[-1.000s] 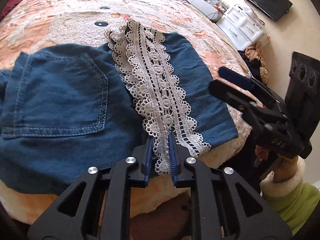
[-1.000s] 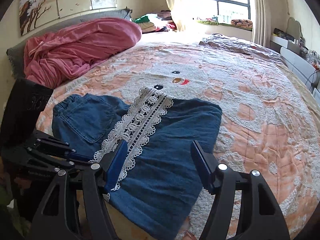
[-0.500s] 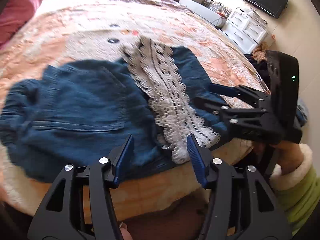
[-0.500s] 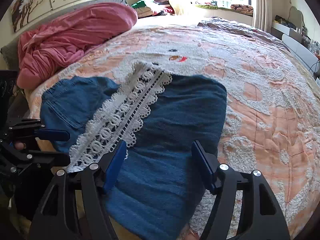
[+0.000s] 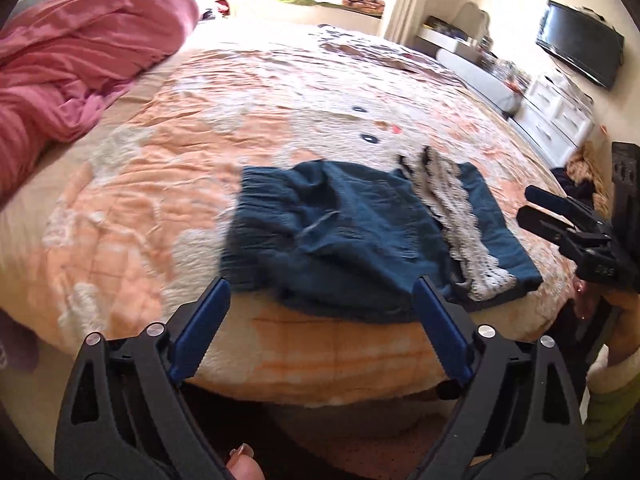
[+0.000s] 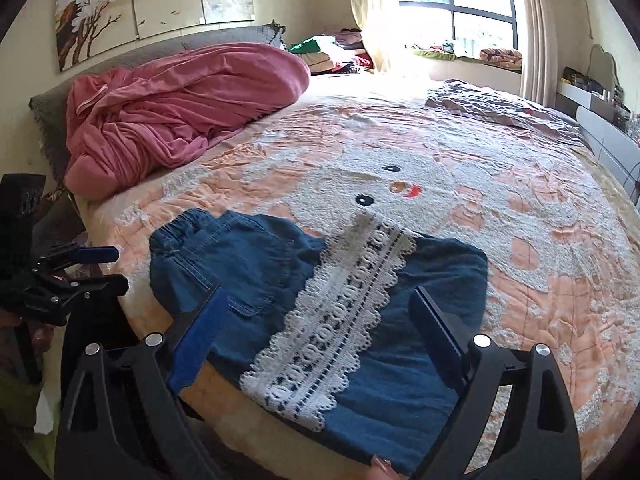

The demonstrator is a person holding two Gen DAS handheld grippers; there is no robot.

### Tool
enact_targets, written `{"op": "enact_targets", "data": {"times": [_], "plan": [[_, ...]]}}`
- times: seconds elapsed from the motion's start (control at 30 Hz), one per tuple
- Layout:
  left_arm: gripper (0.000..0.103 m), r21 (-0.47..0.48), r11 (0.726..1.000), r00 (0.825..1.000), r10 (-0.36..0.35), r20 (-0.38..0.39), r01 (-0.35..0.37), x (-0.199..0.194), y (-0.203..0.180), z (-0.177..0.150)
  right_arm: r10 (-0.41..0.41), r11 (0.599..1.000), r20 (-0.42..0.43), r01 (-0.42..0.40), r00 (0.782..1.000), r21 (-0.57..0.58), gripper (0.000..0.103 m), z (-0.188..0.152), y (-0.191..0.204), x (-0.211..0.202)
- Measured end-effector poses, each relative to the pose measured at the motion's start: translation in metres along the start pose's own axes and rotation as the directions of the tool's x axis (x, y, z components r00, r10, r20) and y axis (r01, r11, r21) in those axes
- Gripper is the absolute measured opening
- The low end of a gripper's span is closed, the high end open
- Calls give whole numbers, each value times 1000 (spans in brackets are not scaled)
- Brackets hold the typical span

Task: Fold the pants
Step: 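Grasp the denim waistband end with the right tool while the left tool grasps the denim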

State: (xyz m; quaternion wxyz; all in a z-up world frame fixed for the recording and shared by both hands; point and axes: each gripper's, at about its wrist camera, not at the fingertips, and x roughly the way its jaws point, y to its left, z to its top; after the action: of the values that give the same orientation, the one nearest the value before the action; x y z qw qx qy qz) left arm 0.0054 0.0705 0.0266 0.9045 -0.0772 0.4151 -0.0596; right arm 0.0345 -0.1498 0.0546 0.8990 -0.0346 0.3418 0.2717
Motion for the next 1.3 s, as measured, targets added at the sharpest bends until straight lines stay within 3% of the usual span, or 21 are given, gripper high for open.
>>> {"op": "enact_targets", "data": {"times": [0.13,0.43,0.7,0.9,1.1,1.17,1.2,1.23,1.3], "plan": [[93,-48,999,1000,2,-7,-3,-2,23,-5,24,999,-13,-25,1000,-48,93,18,28,16],[93,-122,992,999,-31,-18,29,8,40,-14,82,994,-87,-88,993,-69,95,45,54,63],[93,-228,962,985,-165,-42,151,31,39,-16,120,983,-189,-144,975,-116,95,71,66,119],[92,-288,941,980,-198,-35,180,43,43,-11,180,959,-300,-235,937,-157,95,85,83,158],[85,-320,926,974,-222,-42,197,57,44,-8,196,930,-431,-306,881,-204,93,84,104,200],[82,-335,922,975,-218,-40,193,60,46,-7,236,920,-460,-349,856,-178,68,81,107,212],[81,-340,921,976,-215,-37,190,62,46,-7,266,914,-465,-374,844,-157,50,80,108,216],[74,-342,923,979,-202,-35,178,63,47,-6,293,910,-454,-391,842,-140,41,78,109,217],[67,-346,924,983,-181,-30,160,64,47,-4,314,903,-427,-405,848,-141,33,77,113,214]]}}
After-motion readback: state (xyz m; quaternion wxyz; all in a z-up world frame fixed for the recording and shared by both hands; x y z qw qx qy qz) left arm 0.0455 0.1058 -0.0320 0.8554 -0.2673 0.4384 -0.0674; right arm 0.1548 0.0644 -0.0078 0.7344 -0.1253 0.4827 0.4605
